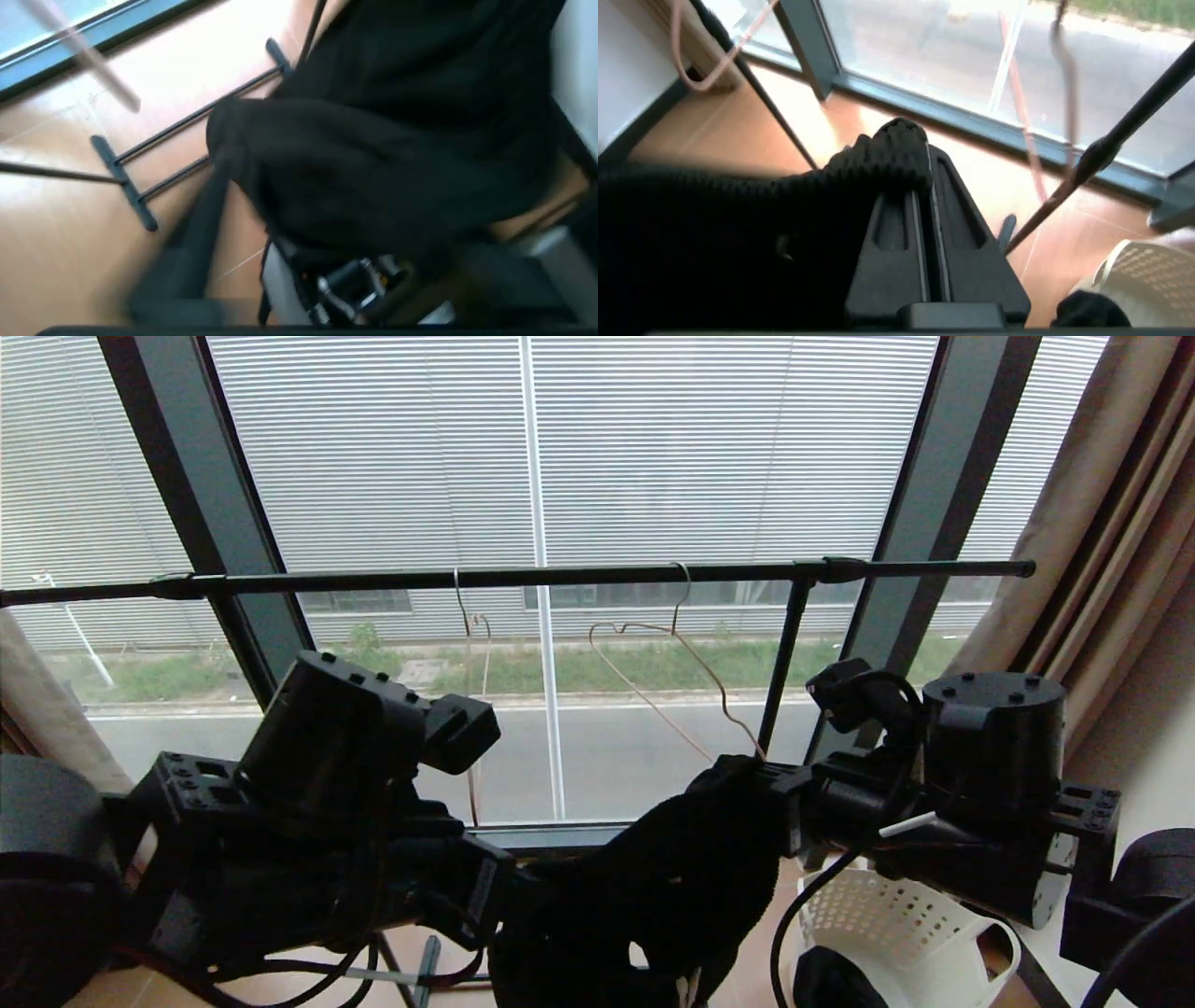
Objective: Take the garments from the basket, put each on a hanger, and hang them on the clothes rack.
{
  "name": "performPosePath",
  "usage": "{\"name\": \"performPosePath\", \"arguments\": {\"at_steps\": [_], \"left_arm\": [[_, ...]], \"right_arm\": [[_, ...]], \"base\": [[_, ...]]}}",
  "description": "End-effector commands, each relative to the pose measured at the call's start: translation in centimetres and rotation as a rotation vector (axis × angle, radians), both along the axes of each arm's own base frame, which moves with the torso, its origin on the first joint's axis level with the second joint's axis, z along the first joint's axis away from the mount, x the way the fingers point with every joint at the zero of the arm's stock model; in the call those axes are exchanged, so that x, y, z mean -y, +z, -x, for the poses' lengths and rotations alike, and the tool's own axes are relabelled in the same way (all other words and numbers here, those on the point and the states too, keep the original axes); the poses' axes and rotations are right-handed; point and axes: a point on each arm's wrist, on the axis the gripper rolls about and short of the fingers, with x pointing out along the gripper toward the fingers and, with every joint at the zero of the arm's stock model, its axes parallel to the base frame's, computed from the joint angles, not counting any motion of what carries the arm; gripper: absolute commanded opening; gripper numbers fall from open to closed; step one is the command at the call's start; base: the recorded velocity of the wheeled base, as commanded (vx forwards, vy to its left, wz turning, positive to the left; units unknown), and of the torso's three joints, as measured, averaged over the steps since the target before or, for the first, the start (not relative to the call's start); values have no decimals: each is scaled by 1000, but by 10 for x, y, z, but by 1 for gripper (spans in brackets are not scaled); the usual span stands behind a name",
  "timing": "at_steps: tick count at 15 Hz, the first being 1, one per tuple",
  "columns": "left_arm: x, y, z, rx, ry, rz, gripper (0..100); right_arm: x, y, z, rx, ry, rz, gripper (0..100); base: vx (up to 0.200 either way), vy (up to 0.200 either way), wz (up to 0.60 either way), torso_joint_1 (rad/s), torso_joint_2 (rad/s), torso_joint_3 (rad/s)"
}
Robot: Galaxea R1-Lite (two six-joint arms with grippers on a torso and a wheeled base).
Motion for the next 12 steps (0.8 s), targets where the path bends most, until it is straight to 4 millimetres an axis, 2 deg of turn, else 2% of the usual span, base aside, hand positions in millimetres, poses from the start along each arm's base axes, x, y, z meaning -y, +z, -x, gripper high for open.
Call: {"name": "performPosePath", "arguments": {"at_steps": [1,3,4,7,9,10,11,12], "left_arm": [[-18,5,20,29,-12,7,100],[-22,7,18,37,11,14,100],[-30,11,10,49,59,24,100],[-34,18,-7,69,123,38,100],[-38,18,-36,69,205,32,100],[-37,17,-51,63,237,36,100],[-35,17,-57,61,252,37,100],[-28,12,-76,57,293,24,100]], "right_arm": [[2,8,3,25,0,-18,0],[3,8,4,24,-2,-16,0],[4,11,5,36,-5,-21,0],[6,14,8,40,-5,-23,0],[6,14,10,34,-3,-20,0],[6,14,10,36,-3,-20,0],[6,14,10,35,-1,-19,0],[5,14,10,34,1,-18,0]], "base": [[0,0,0,0,0,0],[0,0,0,0,0,0],[0,0,0,0,0,0],[0,0,0,0,0,0],[0,0,0,0,0,0],[0,0,0,0,0,0],[0,0,0,0,0,0],[0,0,0,0,0,0]]}}
